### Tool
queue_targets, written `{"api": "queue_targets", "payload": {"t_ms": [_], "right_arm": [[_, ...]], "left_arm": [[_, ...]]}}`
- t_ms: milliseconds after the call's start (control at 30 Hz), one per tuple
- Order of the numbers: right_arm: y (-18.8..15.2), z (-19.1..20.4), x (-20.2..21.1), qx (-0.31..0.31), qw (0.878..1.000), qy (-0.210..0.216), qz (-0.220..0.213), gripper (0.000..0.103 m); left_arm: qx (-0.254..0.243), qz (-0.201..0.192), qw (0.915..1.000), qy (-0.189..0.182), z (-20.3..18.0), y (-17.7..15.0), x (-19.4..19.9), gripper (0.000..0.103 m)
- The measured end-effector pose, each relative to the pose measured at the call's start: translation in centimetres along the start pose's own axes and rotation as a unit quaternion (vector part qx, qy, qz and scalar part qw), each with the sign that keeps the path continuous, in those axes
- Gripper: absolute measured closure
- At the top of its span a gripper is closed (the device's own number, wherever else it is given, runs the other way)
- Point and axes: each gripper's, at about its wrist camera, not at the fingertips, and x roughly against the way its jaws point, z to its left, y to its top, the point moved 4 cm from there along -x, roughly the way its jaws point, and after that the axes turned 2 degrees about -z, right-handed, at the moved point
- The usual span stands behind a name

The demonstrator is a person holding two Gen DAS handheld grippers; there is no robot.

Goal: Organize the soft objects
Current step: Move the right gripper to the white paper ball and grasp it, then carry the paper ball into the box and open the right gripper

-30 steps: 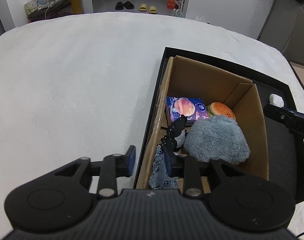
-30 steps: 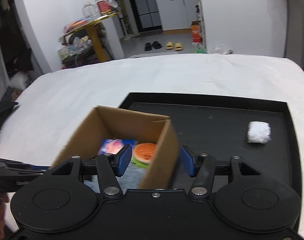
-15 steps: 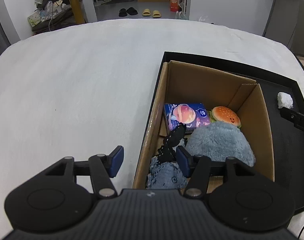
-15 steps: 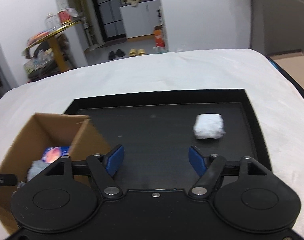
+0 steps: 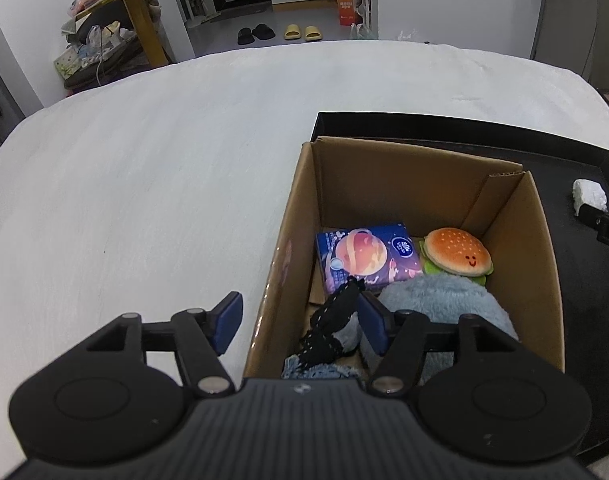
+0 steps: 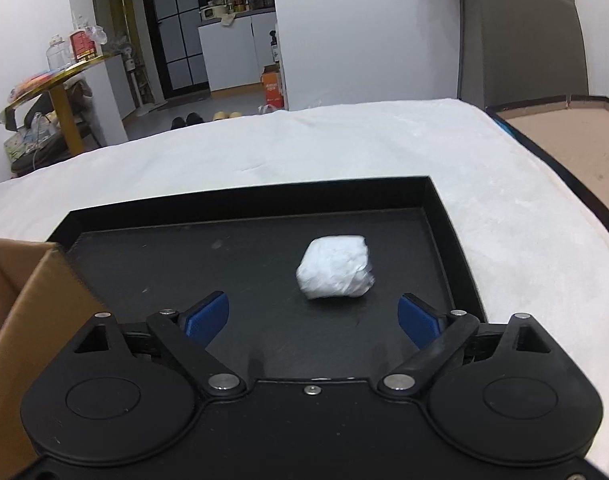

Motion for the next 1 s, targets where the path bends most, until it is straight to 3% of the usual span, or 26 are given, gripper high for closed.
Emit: {"api": "queue_targets", "payload": {"t_ms": [233,433,533,567,1000], "right_arm": [[0.2,-0.6,-1.9,0.010,1.000,-0.005,-0.004,0.012],[0.4,-0.2,-3.2,0.019,1.000,-0.010,0.001,0.019],[0.5,0.1,-3.6,0.028,0.999,-0.019,0.006,0.041],[0.5,0.1,-3.7,0.029,0.999,-0.023,0.012,0.057],[0.0,0.7,-0.1,0.038,0.999,-0.014,0.007,0.059]], "left_arm": [[-0.005,0.003,0.9999,0.010,-0.5,0.1,-0.7,0.040],[-0.007,0.004,0.9999,0.016,-0.7,0.1,-0.7,0.040],[-0.006,0.003,0.9998,0.017,-0.6,0.1,-0.6,0.040],[-0.007,0.002,0.9998,0.018,-0.7,0.1,-0.6,0.040],[0.006,0.001,0.9997,0.023,0.0,-0.6,0.1,0.040]]}}
